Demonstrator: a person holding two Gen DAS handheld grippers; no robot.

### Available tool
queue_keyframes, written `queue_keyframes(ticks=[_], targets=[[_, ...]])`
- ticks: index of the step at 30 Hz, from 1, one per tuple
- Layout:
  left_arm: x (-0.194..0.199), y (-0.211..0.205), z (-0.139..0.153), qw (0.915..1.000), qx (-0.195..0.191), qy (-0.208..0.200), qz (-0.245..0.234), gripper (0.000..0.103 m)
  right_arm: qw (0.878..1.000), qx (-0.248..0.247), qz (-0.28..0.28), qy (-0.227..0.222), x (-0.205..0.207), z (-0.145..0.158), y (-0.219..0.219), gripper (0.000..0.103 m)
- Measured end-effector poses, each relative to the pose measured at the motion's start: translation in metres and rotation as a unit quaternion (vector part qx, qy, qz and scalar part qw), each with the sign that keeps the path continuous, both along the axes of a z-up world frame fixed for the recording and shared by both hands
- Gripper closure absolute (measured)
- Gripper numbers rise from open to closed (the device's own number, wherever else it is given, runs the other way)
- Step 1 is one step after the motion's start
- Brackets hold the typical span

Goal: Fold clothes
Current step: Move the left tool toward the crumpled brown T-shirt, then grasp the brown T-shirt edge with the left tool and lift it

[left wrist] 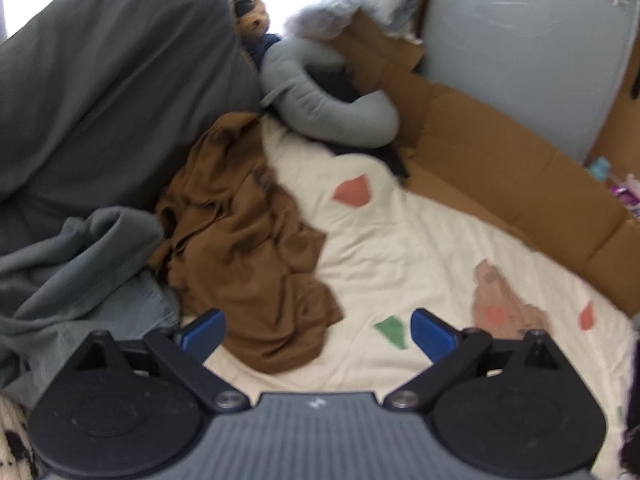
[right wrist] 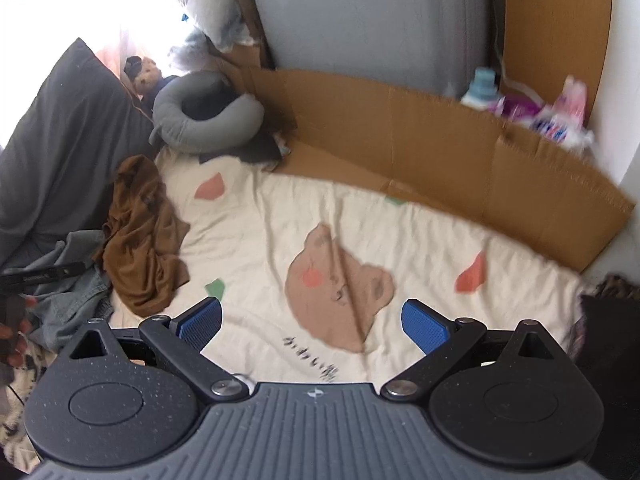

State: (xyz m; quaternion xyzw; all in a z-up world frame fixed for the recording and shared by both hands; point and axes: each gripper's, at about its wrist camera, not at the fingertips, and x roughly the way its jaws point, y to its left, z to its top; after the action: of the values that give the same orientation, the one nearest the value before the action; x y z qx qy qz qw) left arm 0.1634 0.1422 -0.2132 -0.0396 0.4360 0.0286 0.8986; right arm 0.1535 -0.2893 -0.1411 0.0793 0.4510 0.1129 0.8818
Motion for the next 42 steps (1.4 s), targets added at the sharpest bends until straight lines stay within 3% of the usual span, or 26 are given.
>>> queue_keyframes(ticks=[6,8,14,19,22,30,34,38,42], targets=[[0.002,0.018,-0.043,0.9991,-0.009,0.017,0.039,0.005,1.000,-0.019,0.021,0.002,0.000,-0.045,0.007,0.003],[0.005,0.025,-0.057,0.9976,-0.025,0.029,0.058,0.013,1.000,-0.012,0.018,0.004,-0.001,-0.063,0.004,0.003],[0.012,0.027,-0.085,0.9972,-0.006,0.022,0.072,0.014,0.999,0.010,0.034,0.003,-0.012,-0.110,0.003,0.003],[0.019,0.028,-0.110,0.9944,-0.013,0.029,0.101,0.016,0.999,0.010,0.043,0.006,-0.018,-0.140,0.006,0.003],[0.021,0.028,-0.124,0.9919,-0.027,0.032,0.120,0.018,0.998,0.006,0.056,0.003,-0.021,-0.150,0.011,0.003],[0.028,0.030,-0.154,0.9937,0.002,0.023,0.110,0.018,0.998,0.010,0.064,0.011,-0.021,-0.166,0.017,0.003],[0.039,0.038,-0.172,0.9917,-0.002,0.030,0.125,0.030,0.998,0.011,0.067,0.018,-0.022,-0.173,0.018,0.003],[0.044,0.040,-0.184,0.9906,-0.019,0.043,0.129,0.033,0.997,0.008,0.071,0.021,-0.023,-0.176,0.021,0.003],[0.044,0.035,-0.186,0.9915,-0.006,0.033,0.126,0.056,0.997,0.011,0.069,0.022,-0.021,-0.177,0.021,0.003]])
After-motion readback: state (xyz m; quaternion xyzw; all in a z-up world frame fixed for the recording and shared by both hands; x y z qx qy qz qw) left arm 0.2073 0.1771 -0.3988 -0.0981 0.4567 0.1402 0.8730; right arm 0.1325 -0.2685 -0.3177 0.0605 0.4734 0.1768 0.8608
